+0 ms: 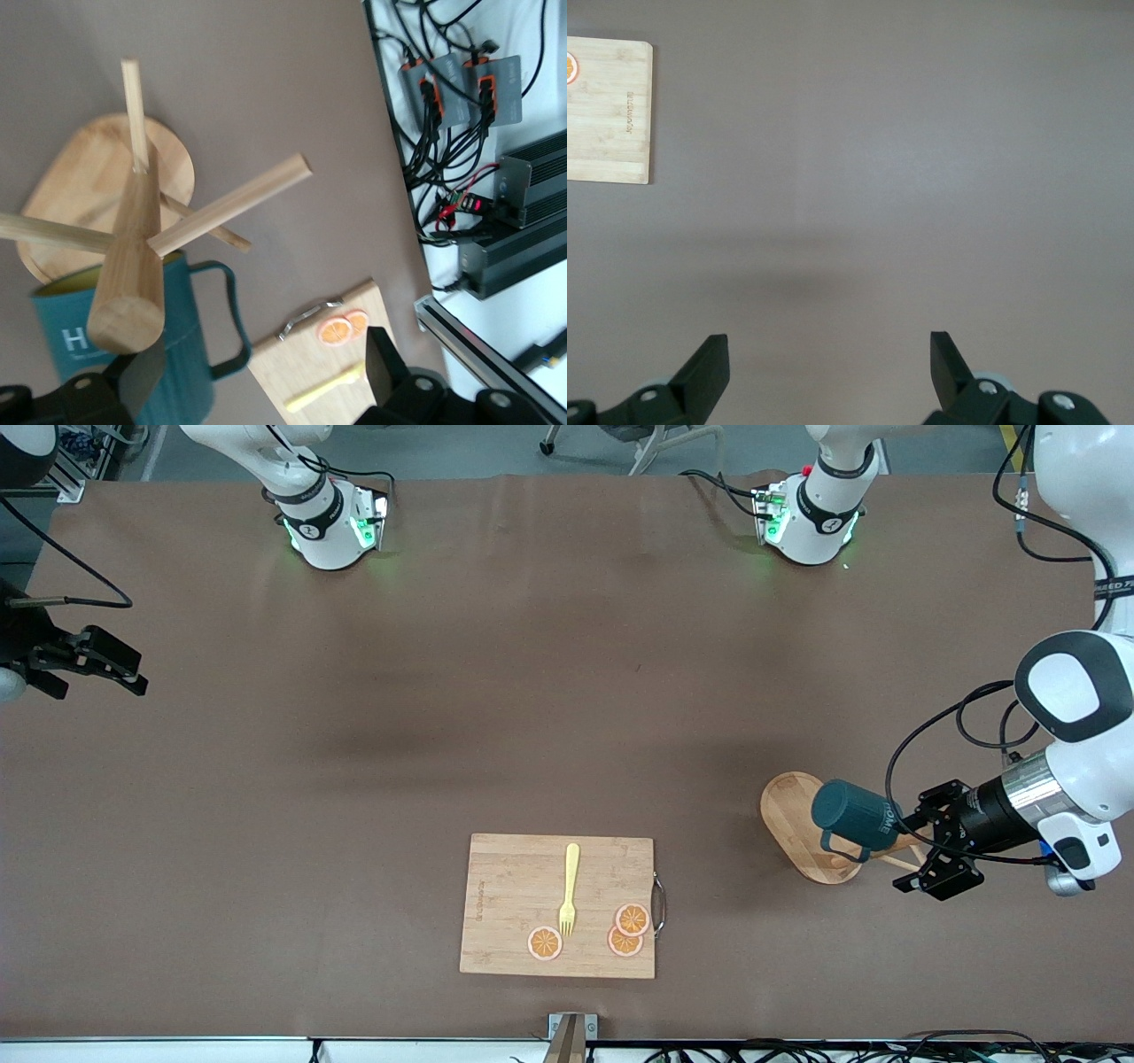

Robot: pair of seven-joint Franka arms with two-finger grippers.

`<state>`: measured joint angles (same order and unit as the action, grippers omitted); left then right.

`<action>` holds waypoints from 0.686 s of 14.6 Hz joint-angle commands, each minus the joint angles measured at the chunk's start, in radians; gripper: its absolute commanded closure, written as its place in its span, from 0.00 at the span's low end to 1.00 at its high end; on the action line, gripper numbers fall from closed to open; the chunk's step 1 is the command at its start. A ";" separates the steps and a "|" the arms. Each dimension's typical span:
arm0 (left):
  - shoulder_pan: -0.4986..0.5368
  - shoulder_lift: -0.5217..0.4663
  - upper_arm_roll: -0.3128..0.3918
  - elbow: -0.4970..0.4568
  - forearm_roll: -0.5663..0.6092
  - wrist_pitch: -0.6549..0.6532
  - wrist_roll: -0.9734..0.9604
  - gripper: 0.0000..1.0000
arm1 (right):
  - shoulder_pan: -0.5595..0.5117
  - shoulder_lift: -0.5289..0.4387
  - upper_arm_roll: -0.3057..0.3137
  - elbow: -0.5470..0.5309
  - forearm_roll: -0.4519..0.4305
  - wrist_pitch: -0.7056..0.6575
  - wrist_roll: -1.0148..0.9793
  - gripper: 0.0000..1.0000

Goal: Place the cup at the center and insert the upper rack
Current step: 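Open the left gripper and withdraw it from the mug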

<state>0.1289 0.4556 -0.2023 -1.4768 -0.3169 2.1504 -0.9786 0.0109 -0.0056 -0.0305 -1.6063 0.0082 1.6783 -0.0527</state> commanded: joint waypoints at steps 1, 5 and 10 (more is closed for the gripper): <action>-0.002 -0.046 -0.014 -0.013 0.070 -0.012 0.012 0.00 | 0.004 -0.008 -0.003 0.002 -0.011 0.001 -0.003 0.00; -0.002 -0.135 -0.017 -0.016 0.108 -0.102 0.037 0.00 | 0.000 -0.005 -0.005 0.006 -0.007 0.023 -0.003 0.00; 0.000 -0.247 -0.031 -0.016 0.156 -0.236 0.159 0.00 | 0.007 -0.005 -0.003 0.028 -0.004 0.020 -0.003 0.00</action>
<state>0.1246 0.2602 -0.2309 -1.4721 -0.1928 1.9680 -0.8932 0.0113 -0.0057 -0.0332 -1.5944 0.0086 1.7013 -0.0527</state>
